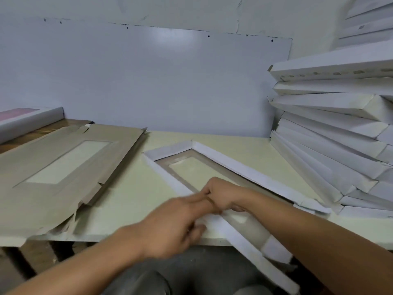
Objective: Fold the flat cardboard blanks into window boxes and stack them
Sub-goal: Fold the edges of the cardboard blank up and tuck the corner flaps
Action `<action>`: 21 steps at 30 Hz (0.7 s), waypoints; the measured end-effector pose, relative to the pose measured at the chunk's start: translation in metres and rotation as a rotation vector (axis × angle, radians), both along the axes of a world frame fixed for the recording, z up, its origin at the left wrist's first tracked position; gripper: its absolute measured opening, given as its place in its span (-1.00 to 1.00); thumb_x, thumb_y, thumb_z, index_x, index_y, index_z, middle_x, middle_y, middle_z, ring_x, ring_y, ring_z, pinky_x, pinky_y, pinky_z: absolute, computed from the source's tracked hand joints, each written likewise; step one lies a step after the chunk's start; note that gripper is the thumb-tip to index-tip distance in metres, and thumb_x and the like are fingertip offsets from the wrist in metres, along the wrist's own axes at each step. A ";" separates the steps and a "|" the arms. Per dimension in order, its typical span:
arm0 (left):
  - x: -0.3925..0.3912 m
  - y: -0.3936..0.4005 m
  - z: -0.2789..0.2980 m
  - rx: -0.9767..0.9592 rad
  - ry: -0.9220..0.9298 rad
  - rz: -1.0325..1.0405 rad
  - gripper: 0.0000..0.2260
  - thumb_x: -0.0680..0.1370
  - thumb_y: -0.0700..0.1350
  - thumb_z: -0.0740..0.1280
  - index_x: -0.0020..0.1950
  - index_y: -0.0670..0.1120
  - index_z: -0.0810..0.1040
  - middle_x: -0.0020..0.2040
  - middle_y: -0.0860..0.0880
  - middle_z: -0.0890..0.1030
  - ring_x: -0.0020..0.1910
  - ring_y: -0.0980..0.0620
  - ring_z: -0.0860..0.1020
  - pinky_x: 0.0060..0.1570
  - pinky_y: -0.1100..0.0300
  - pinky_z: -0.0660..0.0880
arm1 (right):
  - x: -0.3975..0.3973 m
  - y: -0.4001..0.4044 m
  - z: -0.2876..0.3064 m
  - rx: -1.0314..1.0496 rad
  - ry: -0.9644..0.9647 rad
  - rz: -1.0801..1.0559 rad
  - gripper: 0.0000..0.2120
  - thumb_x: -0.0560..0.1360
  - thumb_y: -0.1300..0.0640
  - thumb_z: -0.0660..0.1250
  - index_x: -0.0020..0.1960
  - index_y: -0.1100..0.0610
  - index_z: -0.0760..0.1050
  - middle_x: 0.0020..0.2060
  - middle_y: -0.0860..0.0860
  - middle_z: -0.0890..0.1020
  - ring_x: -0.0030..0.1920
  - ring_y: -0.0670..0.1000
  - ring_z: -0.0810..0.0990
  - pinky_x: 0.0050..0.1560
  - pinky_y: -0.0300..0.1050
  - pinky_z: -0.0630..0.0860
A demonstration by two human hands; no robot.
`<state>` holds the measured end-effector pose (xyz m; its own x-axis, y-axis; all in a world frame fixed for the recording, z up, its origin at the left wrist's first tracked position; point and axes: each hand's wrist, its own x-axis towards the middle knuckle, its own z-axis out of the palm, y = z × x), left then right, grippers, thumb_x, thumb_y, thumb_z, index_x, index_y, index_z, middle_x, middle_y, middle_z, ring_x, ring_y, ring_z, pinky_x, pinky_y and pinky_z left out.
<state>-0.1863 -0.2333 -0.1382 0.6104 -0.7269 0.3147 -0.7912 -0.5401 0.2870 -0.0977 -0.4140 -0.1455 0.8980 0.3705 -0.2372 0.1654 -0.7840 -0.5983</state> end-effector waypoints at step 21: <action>0.039 0.014 -0.029 0.310 0.005 0.039 -0.68 0.59 0.20 0.22 0.11 -0.05 0.47 -0.06 -0.01 0.53 -0.08 -0.06 0.50 -0.06 -0.01 0.45 | -0.004 -0.054 0.010 -0.275 0.017 0.249 -0.51 0.14 -0.24 0.54 0.05 -0.23 0.55 -0.15 -0.32 0.58 -0.13 -0.18 0.57 -0.03 -0.11 0.52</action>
<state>-0.1475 -0.2197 -0.1676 0.6405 -0.7640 0.0785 -0.7673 -0.6322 0.1080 -0.1019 -0.4683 -0.1353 0.7833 0.4978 -0.3724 0.3638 -0.8528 -0.3747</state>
